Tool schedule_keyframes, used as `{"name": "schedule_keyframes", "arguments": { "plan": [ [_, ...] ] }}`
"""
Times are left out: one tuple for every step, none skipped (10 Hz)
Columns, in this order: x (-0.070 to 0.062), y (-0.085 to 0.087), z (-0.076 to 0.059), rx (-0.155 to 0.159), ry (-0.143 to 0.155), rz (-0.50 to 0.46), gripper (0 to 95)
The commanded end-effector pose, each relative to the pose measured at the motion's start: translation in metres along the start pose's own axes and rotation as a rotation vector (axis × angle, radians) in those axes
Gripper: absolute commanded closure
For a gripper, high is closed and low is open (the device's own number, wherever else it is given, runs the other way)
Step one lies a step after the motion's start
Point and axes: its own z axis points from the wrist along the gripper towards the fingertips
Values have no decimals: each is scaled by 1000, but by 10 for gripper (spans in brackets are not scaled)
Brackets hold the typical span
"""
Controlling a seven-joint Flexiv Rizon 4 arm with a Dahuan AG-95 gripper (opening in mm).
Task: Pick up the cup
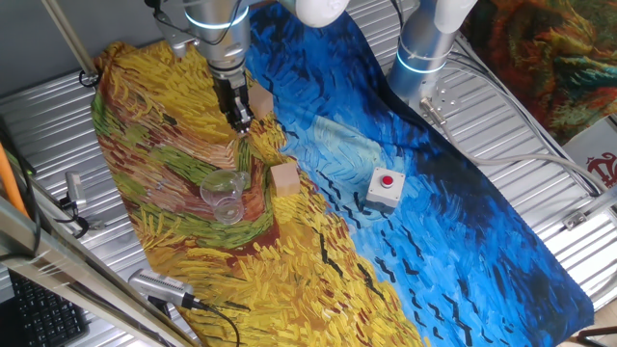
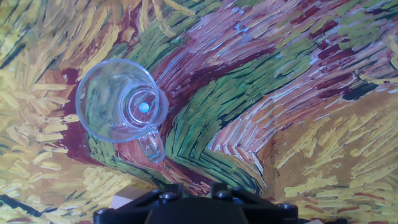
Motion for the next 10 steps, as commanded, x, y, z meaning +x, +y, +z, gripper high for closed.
{"name": "schedule_keyframes", "arguments": {
  "plan": [
    [-1, 1, 1, 4, -2, 3, 0],
    [-1, 1, 1, 4, -6, 0, 0],
    [-1, 1, 1, 4, -9, -2, 0],
    [-2, 1, 0, 4, -13, -2, 0],
    [-4, 2, 0, 4, -13, -3, 0],
    [-12, 5, -2, 3, -12, -1, 0],
    [-17, 7, -4, 2, -8, 1, 0],
    [-23, 11, -5, 2, -6, 2, 0],
    [-26, 16, -3, 5, -7, 5, 0],
    [-28, 19, -2, 3, -9, 10, 0]
  ]
}}
